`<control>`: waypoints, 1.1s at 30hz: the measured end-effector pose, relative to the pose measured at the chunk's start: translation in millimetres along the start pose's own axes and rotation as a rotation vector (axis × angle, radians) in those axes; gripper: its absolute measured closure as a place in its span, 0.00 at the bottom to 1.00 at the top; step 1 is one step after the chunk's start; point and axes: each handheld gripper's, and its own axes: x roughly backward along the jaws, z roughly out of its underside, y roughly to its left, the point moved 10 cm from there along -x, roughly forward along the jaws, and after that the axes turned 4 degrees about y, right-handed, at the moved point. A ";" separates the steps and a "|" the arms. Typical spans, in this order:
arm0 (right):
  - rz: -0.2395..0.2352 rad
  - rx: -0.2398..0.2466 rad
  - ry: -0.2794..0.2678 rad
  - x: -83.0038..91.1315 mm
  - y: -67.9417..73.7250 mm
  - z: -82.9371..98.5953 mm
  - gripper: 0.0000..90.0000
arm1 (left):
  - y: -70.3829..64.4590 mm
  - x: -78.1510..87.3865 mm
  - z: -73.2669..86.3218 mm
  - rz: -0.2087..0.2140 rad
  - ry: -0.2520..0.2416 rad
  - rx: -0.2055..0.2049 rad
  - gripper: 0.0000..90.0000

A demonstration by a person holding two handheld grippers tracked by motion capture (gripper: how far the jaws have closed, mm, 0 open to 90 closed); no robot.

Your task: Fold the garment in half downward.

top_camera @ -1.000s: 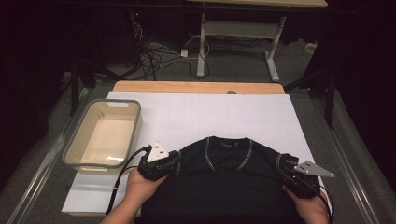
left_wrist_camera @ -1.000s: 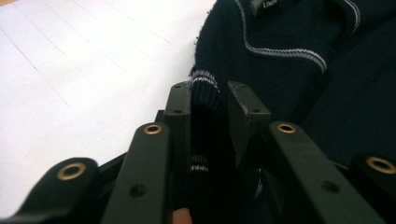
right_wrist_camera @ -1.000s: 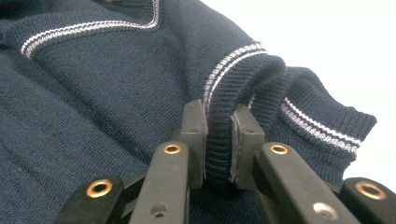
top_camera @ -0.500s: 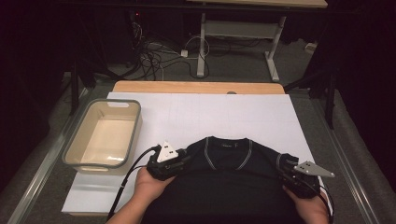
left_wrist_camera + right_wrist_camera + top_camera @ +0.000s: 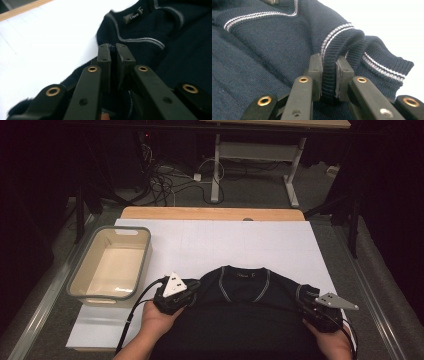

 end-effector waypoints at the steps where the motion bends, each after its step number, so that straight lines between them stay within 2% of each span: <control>1: 0.000 0.001 0.000 0.0 0.0 0.0 0.87 | 0.3 4.7 3.5 0.009 -0.009 0.007 0.89; 3: 0.001 0.001 -0.001 0.1 0.2 0.0 0.87 | -0.4 12.8 11.1 0.035 -0.030 0.024 0.89; 6: 0.002 0.003 -0.002 0.3 0.3 -0.1 0.87 | -2.6 19.9 25.4 0.053 -0.035 0.028 0.89; 8: 0.001 0.003 -0.003 0.3 0.1 -0.2 0.86 | -3.4 20.5 34.4 0.055 -0.032 0.027 0.89; 10: 0.004 0.005 -0.003 0.3 0.3 -0.2 0.86 | -2.4 18.1 41.0 0.061 -0.028 0.042 0.89; 15: -0.005 -0.002 -0.006 0.8 -0.2 -0.6 0.79 | -0.1 10.5 48.2 0.064 -0.033 0.056 0.89; 18: -0.016 -0.014 -0.009 1.8 0.3 -0.8 0.70 | 0.9 9.2 49.7 0.068 -0.032 0.069 0.89; 21: -0.012 -0.006 -0.029 4.3 0.3 -2.2 0.61 | 1.1 8.6 50.2 0.071 -0.030 0.075 0.89; 24: -0.013 -0.011 -0.055 10.3 0.3 -5.5 0.58 | 1.0 8.3 50.5 0.074 -0.029 0.075 0.89; 26: 0.002 -0.011 -0.074 17.5 -1.6 -10.9 0.57 | 1.0 8.1 50.5 0.080 -0.028 0.079 0.89; 28: 0.032 -0.014 -0.128 28.5 -5.8 -23.2 0.60 | 1.2 8.2 50.5 0.082 -0.029 0.081 0.89; 30: 0.063 -0.037 -0.168 36.6 -11.2 -36.3 0.64 | 0.9 8.1 50.5 0.084 -0.029 0.079 0.89; 31: 0.071 -0.048 -0.176 37.4 -13.7 -41.9 0.66 | 1.1 8.0 50.5 0.087 -0.029 0.080 0.89; 33: 0.076 -0.063 -0.155 31.2 -18.7 -48.7 0.68 | 1.4 8.2 50.5 0.091 -0.030 0.083 0.89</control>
